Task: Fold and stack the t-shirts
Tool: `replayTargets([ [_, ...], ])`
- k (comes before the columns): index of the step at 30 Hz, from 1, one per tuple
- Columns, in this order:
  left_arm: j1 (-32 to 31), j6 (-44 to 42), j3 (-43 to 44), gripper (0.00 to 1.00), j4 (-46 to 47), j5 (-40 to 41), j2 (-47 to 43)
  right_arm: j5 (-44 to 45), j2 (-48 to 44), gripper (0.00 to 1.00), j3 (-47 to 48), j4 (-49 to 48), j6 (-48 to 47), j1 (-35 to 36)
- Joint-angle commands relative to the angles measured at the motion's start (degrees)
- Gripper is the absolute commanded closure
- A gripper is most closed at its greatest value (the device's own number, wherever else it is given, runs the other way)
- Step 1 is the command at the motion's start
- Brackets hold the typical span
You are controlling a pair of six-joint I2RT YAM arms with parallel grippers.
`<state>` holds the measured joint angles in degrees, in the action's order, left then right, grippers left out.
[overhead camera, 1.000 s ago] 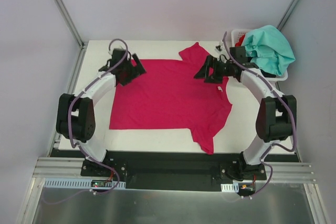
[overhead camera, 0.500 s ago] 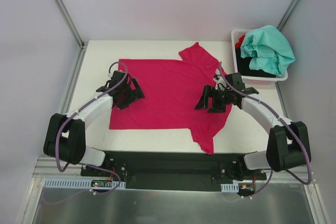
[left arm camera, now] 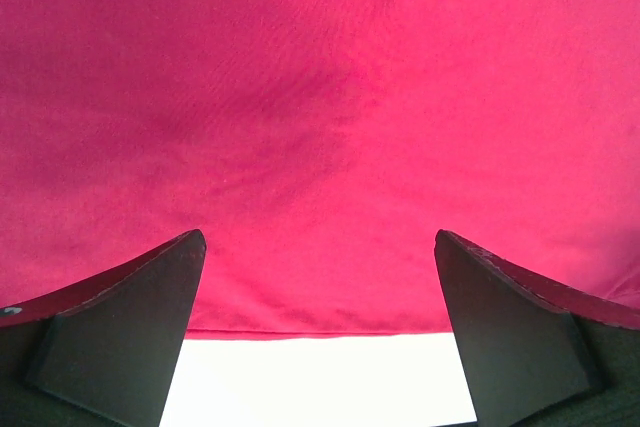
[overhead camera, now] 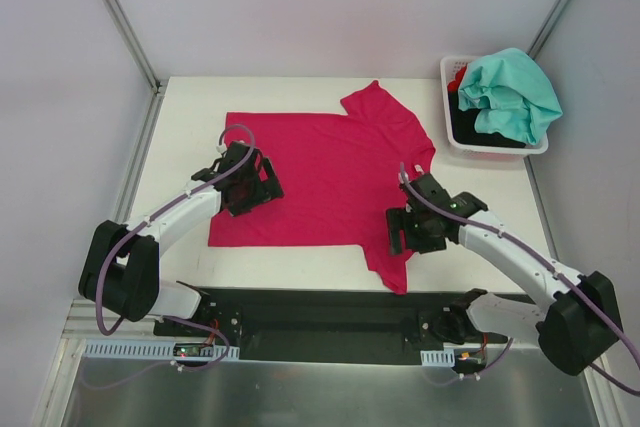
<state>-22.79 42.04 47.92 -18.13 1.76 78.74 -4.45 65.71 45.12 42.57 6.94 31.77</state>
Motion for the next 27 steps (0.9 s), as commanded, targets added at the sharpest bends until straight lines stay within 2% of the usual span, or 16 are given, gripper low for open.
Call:
replayTargets([
  [1,0.11,0.41,0.51,0.01,-1.73,0.79,-1.31,11.47,-4.01,0.23,-1.0,8.93,7.45,5.66],
  [8,0.02,0.32,0.33,0.01,-1.82,0.53,-1.84,11.57,-9.11,0.3,-4.25,10.08,13.09,10.41],
  [18,-1.03,0.67,0.42,0.01,-2.52,1.05,-2.19,9.46,-11.57,0.38,-10.14,4.9,19.95,16.3],
  [23,-1.65,0.67,0.86,0.01,-2.88,1.4,-1.84,8.93,-10.17,0.43,-12.87,0.95,21.01,17.18],
  [27,-2.17,0.76,1.21,0.01,-3.14,1.67,-1.48,8.75,-7.45,0.51,-12.52,-0.99,21.1,18.33],
])
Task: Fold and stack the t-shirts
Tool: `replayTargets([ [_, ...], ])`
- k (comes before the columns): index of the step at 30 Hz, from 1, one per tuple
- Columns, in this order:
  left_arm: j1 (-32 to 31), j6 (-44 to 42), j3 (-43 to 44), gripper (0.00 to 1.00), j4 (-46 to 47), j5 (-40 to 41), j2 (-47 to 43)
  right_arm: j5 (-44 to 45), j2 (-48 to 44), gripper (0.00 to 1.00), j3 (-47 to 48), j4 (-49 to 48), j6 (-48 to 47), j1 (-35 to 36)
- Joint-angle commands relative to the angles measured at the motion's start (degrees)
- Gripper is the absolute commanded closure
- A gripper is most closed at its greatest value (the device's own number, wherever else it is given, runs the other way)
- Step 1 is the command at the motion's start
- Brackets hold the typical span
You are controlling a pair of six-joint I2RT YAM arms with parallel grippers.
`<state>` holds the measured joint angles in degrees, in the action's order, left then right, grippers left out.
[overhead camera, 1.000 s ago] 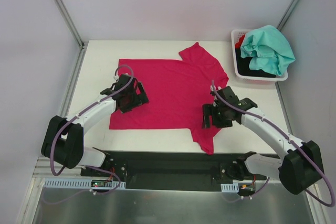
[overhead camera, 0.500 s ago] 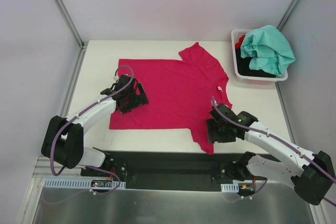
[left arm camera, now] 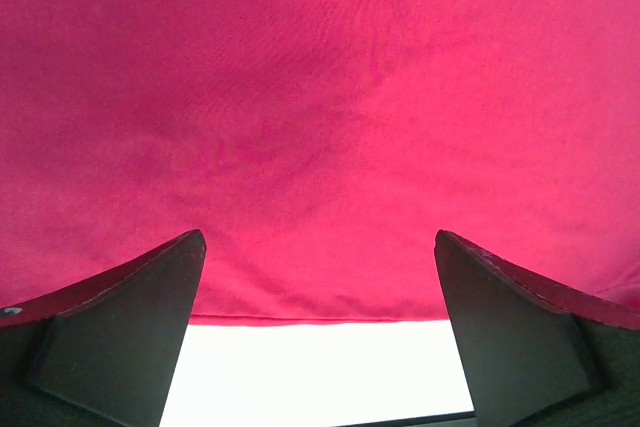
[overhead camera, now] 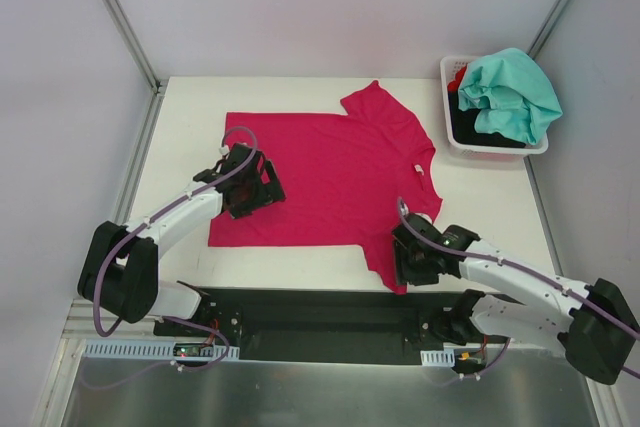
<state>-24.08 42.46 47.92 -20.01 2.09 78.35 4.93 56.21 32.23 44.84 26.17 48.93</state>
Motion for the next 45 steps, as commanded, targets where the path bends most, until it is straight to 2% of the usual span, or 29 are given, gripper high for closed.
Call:
replayTargets([
  [1,-1.06,0.35,1.3,0.01,-1.35,1.34,-0.92,-0.62,2.41,0.52,0.47,-3.53,1.86,1.34],
  [11,-1.32,0.17,2.44,0.01,-1.79,1.52,0.05,-0.36,5.58,0.54,1.0,-4.93,3.01,4.6],
  [14,-1.59,0.34,2.79,0.01,-1.79,1.6,0.58,-0.27,6.02,0.61,0.73,-5.37,3.36,5.04],
  [18,-1.85,0.43,2.88,0.01,-1.79,1.6,0.76,0.17,6.72,0.79,0.99,-5.29,3.27,5.39],
  [31,-2.03,0.43,2.88,0.01,-1.79,1.69,1.55,3.33,6.03,0.87,3.8,-2.13,2.92,5.92],
  [35,-2.29,0.7,3.06,0.01,-1.79,1.78,1.9,5.96,5.06,0.99,6.0,1.12,2.66,6.44],
  [41,-2.64,0.87,3.14,0.01,-1.79,1.87,2.69,7.12,4.79,0.98,9.34,3.59,1.51,6.8],
  [43,-2.73,0.96,3.06,0.01,-1.79,2.04,2.86,6.94,5.58,0.92,9.78,4.2,1.34,7.06],
  [45,-2.73,0.87,3.14,0.01,-1.7,2.04,2.95,7.02,6.02,0.8,9.7,3.77,1.42,8.11],
])
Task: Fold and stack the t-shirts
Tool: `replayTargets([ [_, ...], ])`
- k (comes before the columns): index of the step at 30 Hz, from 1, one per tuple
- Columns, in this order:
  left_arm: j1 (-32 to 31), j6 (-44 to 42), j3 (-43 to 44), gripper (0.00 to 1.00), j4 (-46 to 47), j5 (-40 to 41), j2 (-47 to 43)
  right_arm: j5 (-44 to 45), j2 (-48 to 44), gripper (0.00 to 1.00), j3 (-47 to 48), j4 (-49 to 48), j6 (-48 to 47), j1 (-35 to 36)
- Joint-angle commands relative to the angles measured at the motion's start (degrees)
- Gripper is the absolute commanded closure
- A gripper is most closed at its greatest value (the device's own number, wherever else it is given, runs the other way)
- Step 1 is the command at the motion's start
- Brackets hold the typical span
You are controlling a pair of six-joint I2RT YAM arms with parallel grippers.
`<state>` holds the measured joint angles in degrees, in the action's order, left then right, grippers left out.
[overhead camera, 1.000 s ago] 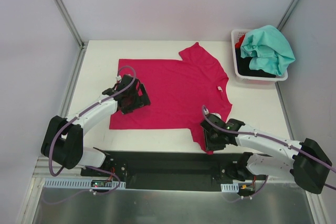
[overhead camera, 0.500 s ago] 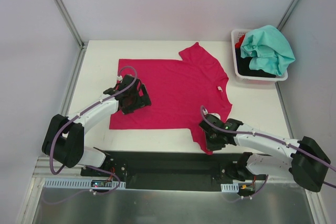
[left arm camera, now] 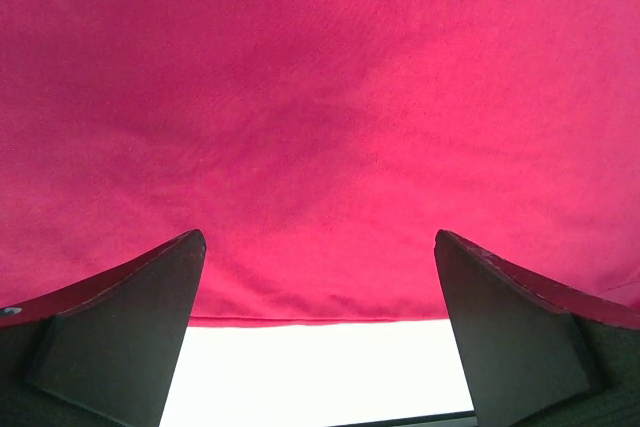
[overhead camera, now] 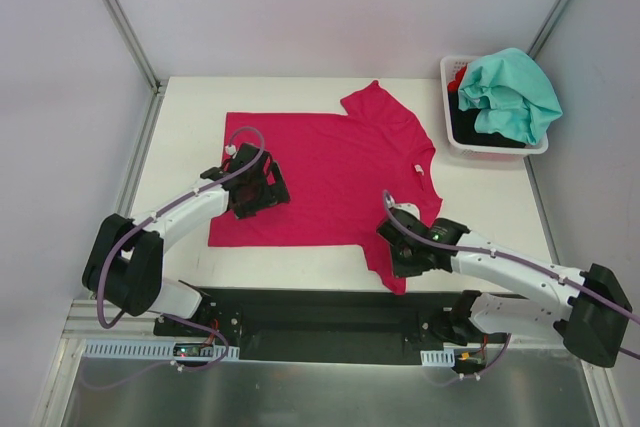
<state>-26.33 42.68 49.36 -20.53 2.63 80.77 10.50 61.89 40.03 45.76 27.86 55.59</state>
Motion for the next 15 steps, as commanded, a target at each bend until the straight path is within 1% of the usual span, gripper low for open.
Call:
replayTargets([
  [1,-0.57,0.74,1.7,0.01,-1.17,1.41,0.7,1.71,0.34,0.74,1.63,1.89,0.09,1.8],
  [2,-0.57,0.74,1.79,0.01,-1.17,1.41,0.88,1.71,0.43,0.66,1.37,1.44,0.18,2.06],
  [5,-0.83,0.74,1.79,0.01,-1.17,1.41,1.32,1.54,1.83,0.61,0.75,-0.05,0.53,2.24],
  [10,-1.09,0.83,1.79,0.01,-1.17,1.5,1.49,0.14,5.43,0.6,-0.74,-3.38,0.35,2.59],
  [11,-1.1,0.74,1.88,0.01,-1.17,1.5,1.58,-0.04,5.87,0.63,-1.0,-4.09,0.36,2.68],
  [13,-1.18,0.74,1.79,0.01,-1.18,1.58,1.49,-0.65,7.53,0.64,-1.71,-6.02,0.36,2.68],
  [15,-1.18,0.74,1.79,0.01,-1.35,1.58,1.49,-1.01,9.03,0.62,-1.8,-6.99,0.44,2.68],
])
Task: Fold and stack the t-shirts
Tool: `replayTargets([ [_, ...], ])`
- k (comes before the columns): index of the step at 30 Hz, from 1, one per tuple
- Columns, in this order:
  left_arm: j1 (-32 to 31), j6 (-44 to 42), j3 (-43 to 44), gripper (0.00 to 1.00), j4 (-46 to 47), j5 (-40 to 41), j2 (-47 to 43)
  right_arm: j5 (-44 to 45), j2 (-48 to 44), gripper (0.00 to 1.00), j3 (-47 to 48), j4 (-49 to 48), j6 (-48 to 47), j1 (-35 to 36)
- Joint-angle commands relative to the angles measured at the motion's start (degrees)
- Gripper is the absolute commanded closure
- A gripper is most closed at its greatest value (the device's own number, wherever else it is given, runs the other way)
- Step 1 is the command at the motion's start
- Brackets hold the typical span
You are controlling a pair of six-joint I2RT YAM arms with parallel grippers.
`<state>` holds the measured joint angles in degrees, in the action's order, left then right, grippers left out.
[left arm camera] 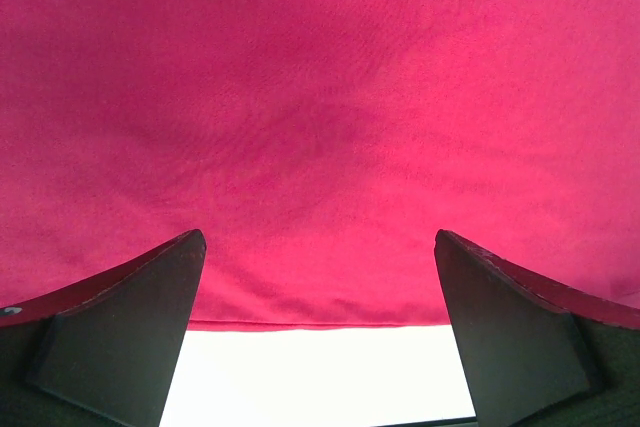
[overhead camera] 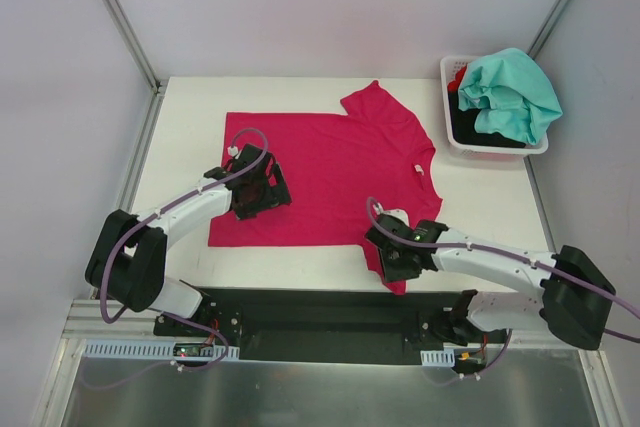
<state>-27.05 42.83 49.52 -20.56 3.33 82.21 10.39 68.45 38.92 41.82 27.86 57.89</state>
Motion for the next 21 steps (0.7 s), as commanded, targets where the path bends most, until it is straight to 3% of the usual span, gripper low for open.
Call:
replayTargets([
  [1,-0.46,0.5,1.64,0.01,-1.24,0.8,-0.04,-0.99,4.05,0.61,-0.6,-3.93,0.36,0.3],
  [4,-0.46,0.5,1.64,0.01,-1.24,0.71,-0.21,-1.25,6.34,0.63,-0.77,-5.87,0.01,0.3],
  [7,-0.46,0.5,1.81,0.01,-1.24,0.62,-0.3,-0.99,8.98,0.81,-0.33,-6.58,-0.17,0.3],
  [8,-0.46,0.41,1.9,0.01,-1.24,0.62,-0.3,-0.99,9.42,0.93,-0.07,-6.58,-0.17,0.3],
  [9,-0.46,0.41,1.9,0.01,-1.24,0.62,-0.39,-0.99,9.43,0.99,0.19,-6.41,-0.26,0.3],
  [21,-0.81,0.68,2.51,0.01,-1.24,0.53,0.23,5.07,4.51,0.99,5.55,4.3,-1.31,0.73],
])
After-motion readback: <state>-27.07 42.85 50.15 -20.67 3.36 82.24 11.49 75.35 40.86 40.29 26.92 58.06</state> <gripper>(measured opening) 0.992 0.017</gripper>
